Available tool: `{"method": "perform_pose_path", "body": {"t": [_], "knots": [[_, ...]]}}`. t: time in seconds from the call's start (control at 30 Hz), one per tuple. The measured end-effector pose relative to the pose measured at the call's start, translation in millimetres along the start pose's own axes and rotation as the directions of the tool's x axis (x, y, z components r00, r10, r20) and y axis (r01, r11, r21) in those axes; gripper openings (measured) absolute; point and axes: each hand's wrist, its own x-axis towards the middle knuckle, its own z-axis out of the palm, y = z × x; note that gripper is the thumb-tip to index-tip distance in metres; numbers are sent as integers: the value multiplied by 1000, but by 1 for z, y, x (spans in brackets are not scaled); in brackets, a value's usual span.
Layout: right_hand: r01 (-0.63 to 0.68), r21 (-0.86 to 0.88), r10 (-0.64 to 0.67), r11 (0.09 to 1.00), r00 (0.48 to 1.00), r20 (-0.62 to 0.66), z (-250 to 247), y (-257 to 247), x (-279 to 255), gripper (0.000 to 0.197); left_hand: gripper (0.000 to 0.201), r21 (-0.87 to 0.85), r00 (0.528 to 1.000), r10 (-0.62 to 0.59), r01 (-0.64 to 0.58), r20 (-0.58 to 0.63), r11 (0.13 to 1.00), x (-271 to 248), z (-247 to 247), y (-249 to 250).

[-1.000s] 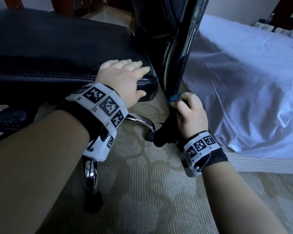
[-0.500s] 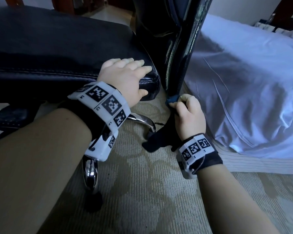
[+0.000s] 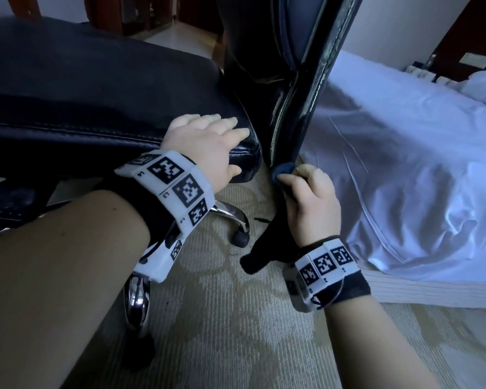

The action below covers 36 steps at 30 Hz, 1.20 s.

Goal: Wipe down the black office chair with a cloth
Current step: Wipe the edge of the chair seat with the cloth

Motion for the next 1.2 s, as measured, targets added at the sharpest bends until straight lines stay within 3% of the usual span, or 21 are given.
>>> {"method": "perform_pose_path", "body": {"t": [0.1,0.17,0.23,0.33,0.43,0.5,0.63,0.83,0.93,1.07,1.2], "knots": [[17,22,-14,1000,990,-142,-24,-19,34,20,61,-14,995,21,-20,94,1000,8,-11,-5],[42,-14,-44,999,988,-148,-34,-27,55,21,64,-25,982,43,-39,185,999,13,-22,-12],[10,-35,-13,999,996,-83,-36,-28,66,25,66,-58,967,63,-51,246,997,14,-29,-21],[-100,-64,105,993,992,75,-34,-25,64,29,64,-90,961,153,-135,232,987,11,-30,-28],[-72,-154,106,985,969,225,-34,-20,57,28,62,-86,939,223,-207,262,975,11,-32,-32],[-6,-120,36,993,968,249,-39,-28,63,20,61,-83,930,255,-242,264,967,12,-32,-33],[314,-422,-237,851,945,227,-42,-46,96,31,59,-82,936,272,-260,224,962,11,-25,-35],[457,-639,-295,619,889,350,-22,-59,119,26,58,-103,935,290,-274,206,956,14,-24,-36],[534,-584,-292,612,838,461,-14,-52,98,33,58,-117,937,296,-279,183,953,15,-22,-33],[563,-480,-252,673,785,566,-17,-37,80,34,57,-125,943,287,-268,167,955,20,-19,-29],[511,-522,-316,683,851,421,-32,-31,119,31,58,-127,947,288,-271,145,954,24,-15,-26]]}}
